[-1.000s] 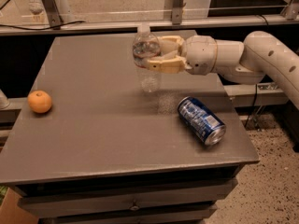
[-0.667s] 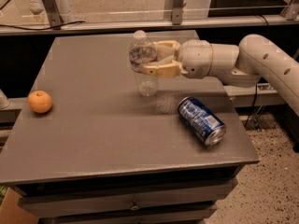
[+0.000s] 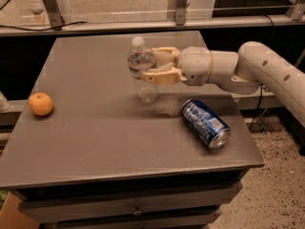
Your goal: Place water bottle upright
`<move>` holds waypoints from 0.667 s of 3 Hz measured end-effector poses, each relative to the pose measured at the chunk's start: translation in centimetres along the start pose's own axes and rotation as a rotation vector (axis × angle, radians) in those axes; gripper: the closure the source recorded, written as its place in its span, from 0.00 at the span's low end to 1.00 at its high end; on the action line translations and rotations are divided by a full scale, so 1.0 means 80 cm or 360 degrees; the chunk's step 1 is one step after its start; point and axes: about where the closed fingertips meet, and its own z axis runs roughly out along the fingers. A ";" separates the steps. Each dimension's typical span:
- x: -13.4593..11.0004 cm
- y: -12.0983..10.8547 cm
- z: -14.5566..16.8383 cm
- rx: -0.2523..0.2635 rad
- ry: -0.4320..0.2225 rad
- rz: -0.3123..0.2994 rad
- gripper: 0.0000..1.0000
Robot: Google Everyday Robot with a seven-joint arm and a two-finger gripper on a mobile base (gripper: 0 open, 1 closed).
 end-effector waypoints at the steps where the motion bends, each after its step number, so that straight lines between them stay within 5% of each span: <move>1: 0.004 0.001 0.000 0.0005 -0.0002 0.0011 0.59; 2: 0.004 0.001 0.000 0.0006 -0.0003 0.0013 0.35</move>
Offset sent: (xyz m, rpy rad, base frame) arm 0.0026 -0.0059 -0.0100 -0.0008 0.0185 -0.0201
